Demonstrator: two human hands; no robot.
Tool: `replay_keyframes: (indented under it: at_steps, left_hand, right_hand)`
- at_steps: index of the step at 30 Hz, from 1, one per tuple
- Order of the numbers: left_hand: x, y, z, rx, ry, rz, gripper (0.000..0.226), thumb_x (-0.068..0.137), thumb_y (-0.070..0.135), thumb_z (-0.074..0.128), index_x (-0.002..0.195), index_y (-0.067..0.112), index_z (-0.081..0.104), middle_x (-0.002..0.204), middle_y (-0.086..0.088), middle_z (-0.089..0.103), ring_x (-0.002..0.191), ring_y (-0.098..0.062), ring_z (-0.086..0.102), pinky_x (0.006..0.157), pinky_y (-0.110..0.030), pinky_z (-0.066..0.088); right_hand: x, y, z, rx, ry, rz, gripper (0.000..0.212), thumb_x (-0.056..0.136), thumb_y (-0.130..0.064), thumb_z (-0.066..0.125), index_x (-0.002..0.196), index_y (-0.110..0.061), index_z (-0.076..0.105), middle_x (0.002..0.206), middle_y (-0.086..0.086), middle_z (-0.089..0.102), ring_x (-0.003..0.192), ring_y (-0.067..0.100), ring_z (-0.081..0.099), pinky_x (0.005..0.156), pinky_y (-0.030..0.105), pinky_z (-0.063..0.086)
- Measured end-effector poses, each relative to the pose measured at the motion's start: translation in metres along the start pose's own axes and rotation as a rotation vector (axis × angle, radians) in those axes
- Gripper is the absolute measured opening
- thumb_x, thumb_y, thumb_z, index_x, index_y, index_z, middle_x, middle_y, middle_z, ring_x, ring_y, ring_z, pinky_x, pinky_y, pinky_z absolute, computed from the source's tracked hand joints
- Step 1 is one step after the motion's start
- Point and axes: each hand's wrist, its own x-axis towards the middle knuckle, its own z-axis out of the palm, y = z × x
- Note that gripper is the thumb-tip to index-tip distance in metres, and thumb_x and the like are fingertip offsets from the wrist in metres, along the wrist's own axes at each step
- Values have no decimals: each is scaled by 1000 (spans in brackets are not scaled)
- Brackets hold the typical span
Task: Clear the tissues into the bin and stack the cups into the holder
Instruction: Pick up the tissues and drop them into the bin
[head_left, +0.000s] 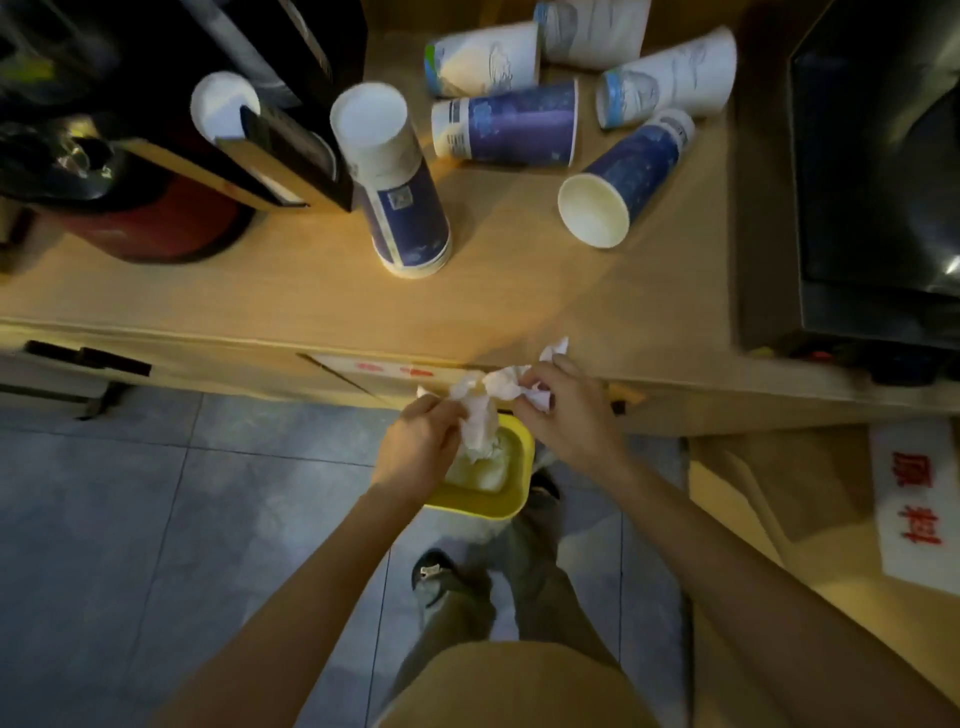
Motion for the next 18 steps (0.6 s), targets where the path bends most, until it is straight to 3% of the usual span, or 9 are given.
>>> replay_keyframes:
  at_steps: [2,3,6,8,13,17,18]
  left_hand:
    - [-20,-21,-5,-49,17,-68,42,76,32,42,94,4,69,89,-22,67,70,-38,64,63,-40,55]
    - [-29,-32,-7,-70,26,-83,36,79,27,48,95,3,70,91,-22,68,71,-37,65,65,-40,56]
    - [-53,-65,-5,-61,32,-42,16,79,3,60,91,2,71,92,-21,70,70,-33,67,65,-37,58]
    - [-65,-86,3,-28,-17,-18,15,79,5,58,86,2,71,99,-21,69,71,-33,67,67,-33,57]
    - [-66,-126,40,3,-79,-148,28,79,9,57,103,0,68,119,-25,60,86,-39,65,76,-33,51]
    - [-53,-157,81,-7,-186,-180,43,72,-10,64,114,-4,61,126,-26,55,96,-42,62,81,-36,50]
    - [-48,-166,93,3,-208,-173,44,72,-12,63,115,-4,60,126,-26,56,97,-41,63,82,-36,51]
  right_hand:
    - [-16,-6,14,102,19,31,34,78,-29,55,97,-4,65,91,8,57,75,18,53,58,15,30]
    - [-23,-7,24,130,13,54,33,79,-26,56,104,-6,63,94,8,59,80,16,54,59,13,31]
    - [-39,3,55,185,-4,187,40,82,-30,58,121,-18,54,92,2,59,86,16,57,67,28,41]
    - [-51,15,76,206,27,255,32,88,-28,58,118,-18,56,95,6,65,89,23,63,69,35,48]
    - [-63,52,128,256,27,460,25,90,-20,56,111,-9,63,103,14,69,95,28,62,69,24,38]
    - [-56,94,173,413,52,648,22,88,-10,58,108,-5,64,99,18,66,89,35,64,74,40,55]
    - [-54,104,184,445,50,698,22,88,-8,57,109,-4,63,101,19,65,83,33,65,70,36,56]
